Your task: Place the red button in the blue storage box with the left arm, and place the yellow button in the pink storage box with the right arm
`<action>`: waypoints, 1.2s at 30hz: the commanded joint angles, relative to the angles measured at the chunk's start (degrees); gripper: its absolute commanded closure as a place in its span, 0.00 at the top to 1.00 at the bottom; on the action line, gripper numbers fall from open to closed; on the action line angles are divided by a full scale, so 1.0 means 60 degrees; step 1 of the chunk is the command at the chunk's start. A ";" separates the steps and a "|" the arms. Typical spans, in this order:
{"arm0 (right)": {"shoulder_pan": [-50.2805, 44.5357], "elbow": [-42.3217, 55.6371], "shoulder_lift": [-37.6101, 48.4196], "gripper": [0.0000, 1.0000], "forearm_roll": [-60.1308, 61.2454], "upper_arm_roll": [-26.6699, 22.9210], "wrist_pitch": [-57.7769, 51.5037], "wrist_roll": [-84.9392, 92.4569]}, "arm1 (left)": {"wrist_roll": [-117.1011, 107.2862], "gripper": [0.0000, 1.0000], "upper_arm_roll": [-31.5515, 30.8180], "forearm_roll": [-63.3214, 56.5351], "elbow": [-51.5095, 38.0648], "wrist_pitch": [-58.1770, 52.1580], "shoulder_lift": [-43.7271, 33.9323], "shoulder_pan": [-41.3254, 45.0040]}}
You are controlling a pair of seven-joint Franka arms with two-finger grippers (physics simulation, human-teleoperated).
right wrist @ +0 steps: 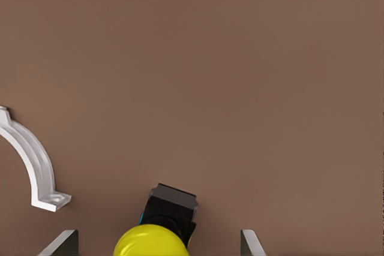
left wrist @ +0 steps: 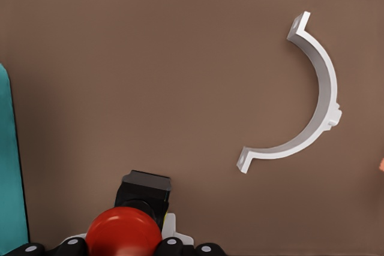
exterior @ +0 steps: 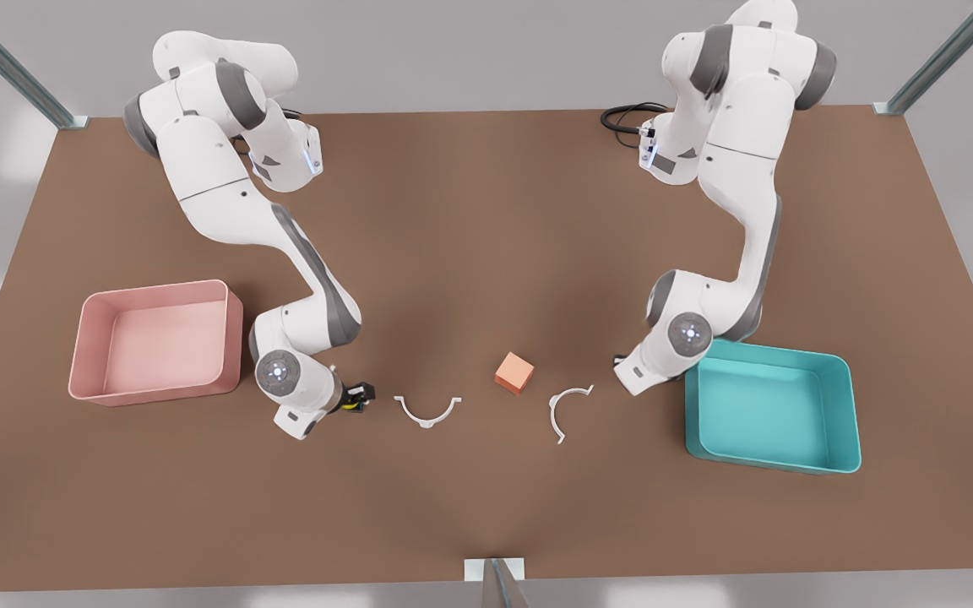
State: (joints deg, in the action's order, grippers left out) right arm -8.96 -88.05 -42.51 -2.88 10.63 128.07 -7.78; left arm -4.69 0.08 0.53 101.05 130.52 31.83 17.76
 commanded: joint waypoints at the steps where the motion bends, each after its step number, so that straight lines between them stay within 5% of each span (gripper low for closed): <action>1: 0.0014 -0.0003 -0.0078 1.00 -0.0135 0.0001 0.0393 -0.0300 | -0.0171 0.47 0.0046 0.0029 -0.0172 -0.1406 -0.0529 -0.0089; 4: -0.0059 -0.0179 -0.0210 1.00 -0.0121 0.0001 0.0408 -0.0315 | 0.1644 0.47 0.0060 0.0029 -0.0172 -0.2783 -0.1497 -0.1319; 10: -0.0059 -0.0311 -0.0430 1.00 -0.0135 0.0001 0.0994 -0.0300 | 0.6026 0.47 0.0075 -0.0030 -0.0172 -0.3032 -0.1454 -0.3781; 14: -0.0001 -0.0340 -0.0430 0.69 -0.0135 0.0001 0.1111 -0.0242 | 0.5996 0.48 0.0119 -0.0030 -0.0830 -0.2710 -0.0164 -0.3825; 17: -0.0015 -0.0311 -0.0400 0.57 -0.0135 0.0001 0.1126 -0.0257 | 0.6011 0.51 0.0134 -0.0162 -0.1563 -0.2710 0.0378 -0.3839; 18: -0.0030 -0.0296 -0.0400 0.57 -0.0150 0.0001 0.1126 -0.0242 | 0.6011 0.68 0.0134 -0.0176 -0.1724 -0.2710 0.0583 -0.3839; 19: -0.0030 -0.0296 -0.0386 0.57 -0.0150 0.0001 0.1126 -0.0242 | 0.6026 0.95 0.0134 -0.0191 -0.1754 -0.2666 0.0715 -0.3839; 24: -0.0074 -0.0296 -0.0356 0.51 -0.0150 0.0001 0.1126 -0.0242 | 0.5879 1.00 0.0119 -0.0132 -0.1827 -0.2666 0.0657 -0.3810; 33: -0.0030 -0.0604 -0.0342 0.58 -0.0135 0.0015 0.1082 -0.0300 | 0.0826 1.00 0.0031 -0.0074 -0.3746 -0.6475 -0.3708 -0.2639; 36: -0.0015 -0.0604 -0.0298 0.37 -0.0135 0.0015 0.1082 -0.0271 | 0.0445 1.00 0.0002 -0.0103 -0.3746 -0.6533 -0.3797 -0.2492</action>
State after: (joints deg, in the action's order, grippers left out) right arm -9.10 -91.68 -44.40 -3.04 10.72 134.68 -8.61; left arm 12.58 0.11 0.08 78.64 96.41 9.43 3.45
